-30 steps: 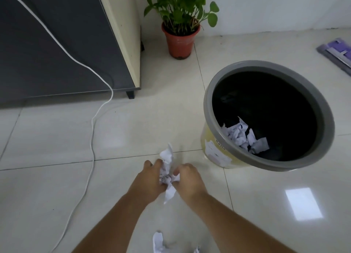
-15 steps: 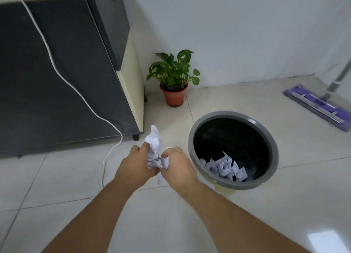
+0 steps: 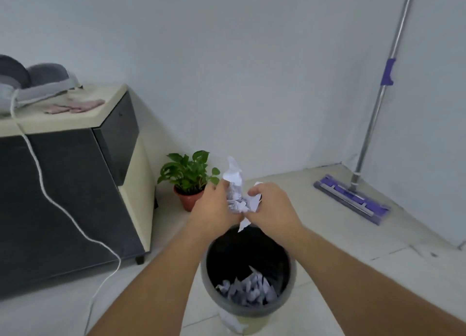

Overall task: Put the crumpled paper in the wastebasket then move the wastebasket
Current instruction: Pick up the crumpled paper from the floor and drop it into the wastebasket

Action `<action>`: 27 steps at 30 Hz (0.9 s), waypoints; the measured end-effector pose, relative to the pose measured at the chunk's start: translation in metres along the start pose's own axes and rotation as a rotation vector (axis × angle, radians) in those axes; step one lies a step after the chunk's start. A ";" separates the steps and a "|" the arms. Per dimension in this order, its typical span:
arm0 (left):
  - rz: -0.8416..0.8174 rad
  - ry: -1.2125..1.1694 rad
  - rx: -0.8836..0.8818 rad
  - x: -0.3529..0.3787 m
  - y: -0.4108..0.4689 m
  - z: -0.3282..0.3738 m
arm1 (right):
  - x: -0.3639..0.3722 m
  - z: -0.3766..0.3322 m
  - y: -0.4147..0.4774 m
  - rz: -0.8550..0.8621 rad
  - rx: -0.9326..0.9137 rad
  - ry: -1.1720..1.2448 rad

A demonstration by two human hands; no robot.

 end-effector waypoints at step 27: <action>-0.105 -0.018 0.028 0.036 0.007 0.034 | -0.027 0.030 -0.010 -0.055 0.021 -0.063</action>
Point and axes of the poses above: each hand's wrist, its own y-axis towards the middle knuckle, its own x-axis out of the palm, z = x × y, the point moved 8 cm from there along y, towards the middle knuckle, and after that the axes turned 7 degrees about y, right-handed, at the moved point
